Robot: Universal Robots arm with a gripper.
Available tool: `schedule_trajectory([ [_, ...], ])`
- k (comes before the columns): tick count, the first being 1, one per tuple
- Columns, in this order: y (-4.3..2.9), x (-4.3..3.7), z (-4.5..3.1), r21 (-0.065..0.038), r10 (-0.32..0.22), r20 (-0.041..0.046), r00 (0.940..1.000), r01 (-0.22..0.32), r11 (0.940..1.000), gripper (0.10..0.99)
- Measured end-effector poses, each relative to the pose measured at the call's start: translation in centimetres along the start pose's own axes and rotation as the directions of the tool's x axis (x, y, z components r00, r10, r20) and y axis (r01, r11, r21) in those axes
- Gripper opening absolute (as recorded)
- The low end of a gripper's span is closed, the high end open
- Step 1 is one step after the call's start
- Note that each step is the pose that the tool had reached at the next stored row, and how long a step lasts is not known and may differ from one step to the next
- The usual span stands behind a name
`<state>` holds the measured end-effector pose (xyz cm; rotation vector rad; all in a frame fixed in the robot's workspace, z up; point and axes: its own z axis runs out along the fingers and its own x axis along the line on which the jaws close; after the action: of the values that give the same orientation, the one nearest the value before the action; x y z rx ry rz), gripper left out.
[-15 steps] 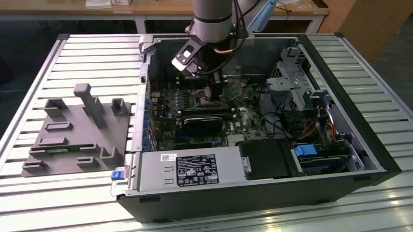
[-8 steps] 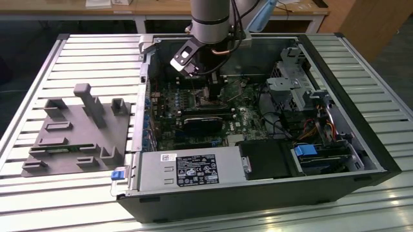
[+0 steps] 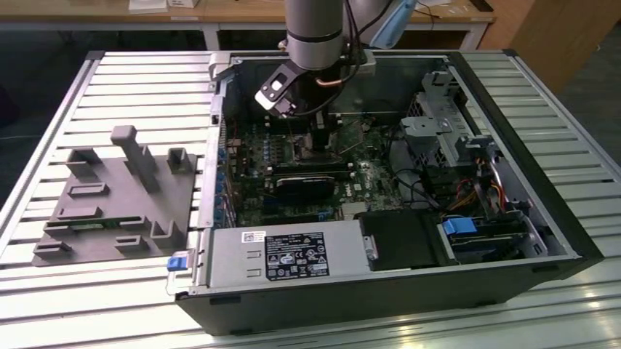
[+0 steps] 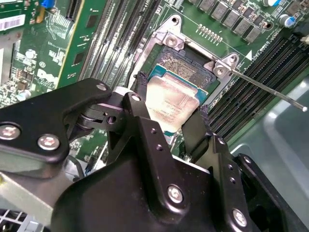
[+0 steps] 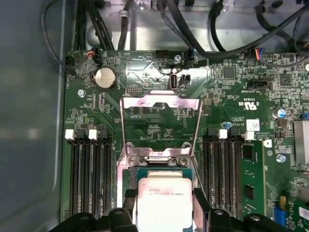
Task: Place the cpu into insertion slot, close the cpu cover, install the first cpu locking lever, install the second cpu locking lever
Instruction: 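Place the cpu into insertion slot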
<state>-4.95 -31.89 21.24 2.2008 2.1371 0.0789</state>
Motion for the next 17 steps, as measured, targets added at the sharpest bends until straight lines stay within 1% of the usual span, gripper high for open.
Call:
schedule_trajectory([
  [8,-0.32,0.03,0.65,0.000,0.001,-0.0006,1.0000,-0.001,1.0000,0.537],
  [10,-0.38,0.03,0.84,0.000,0.001,-0.0020,1.0000,-0.001,1.0000,0.537],
  [17,-0.56,0.03,1.37,0.001,0.003,-0.0193,0.9998,-0.003,1.0000,0.537],
])
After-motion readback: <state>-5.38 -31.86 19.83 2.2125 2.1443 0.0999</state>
